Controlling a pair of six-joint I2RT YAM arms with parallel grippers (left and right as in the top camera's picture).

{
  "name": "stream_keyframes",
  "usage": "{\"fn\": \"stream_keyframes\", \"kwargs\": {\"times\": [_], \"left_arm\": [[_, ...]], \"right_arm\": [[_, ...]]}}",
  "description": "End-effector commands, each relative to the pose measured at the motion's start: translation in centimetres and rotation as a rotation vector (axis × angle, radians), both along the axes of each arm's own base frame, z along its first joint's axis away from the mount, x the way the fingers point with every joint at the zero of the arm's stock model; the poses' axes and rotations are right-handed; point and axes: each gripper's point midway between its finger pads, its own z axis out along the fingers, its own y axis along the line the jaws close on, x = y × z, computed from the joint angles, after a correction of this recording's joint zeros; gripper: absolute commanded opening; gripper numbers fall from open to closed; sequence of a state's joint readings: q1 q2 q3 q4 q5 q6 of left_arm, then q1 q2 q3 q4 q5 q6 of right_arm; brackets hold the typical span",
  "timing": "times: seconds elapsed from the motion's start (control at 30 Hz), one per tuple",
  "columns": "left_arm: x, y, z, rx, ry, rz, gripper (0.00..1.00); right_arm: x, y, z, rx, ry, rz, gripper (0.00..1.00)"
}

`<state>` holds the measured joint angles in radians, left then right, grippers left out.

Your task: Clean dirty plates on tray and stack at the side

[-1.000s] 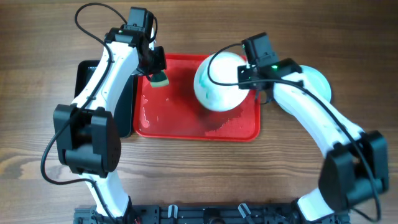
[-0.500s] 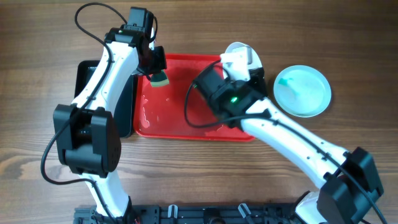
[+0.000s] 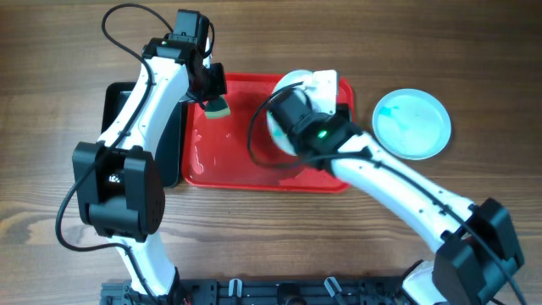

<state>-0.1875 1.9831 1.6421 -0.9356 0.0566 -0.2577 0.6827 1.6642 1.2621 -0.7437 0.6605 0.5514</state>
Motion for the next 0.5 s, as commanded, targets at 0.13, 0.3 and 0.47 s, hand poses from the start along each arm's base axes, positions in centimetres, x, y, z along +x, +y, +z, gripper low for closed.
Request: {"fn": "stream_keyframes", "kwargs": {"times": [0.13, 0.3, 0.47], "left_arm": [[0.4, 0.2, 0.4, 0.0, -0.016, 0.015, 0.04], [0.4, 0.2, 0.4, 0.0, -0.017, 0.015, 0.04], [0.4, 0.2, 0.4, 0.0, -0.017, 0.015, 0.04]], "right_arm": [[-0.1, 1.9, -7.5, 0.491, 0.35, -0.09, 0.04], [-0.2, 3.7, -11.4, 0.555, 0.45, -0.091, 0.06], [0.9, 4.9, -11.1, 0.601, 0.437, 0.019, 0.4]]}}
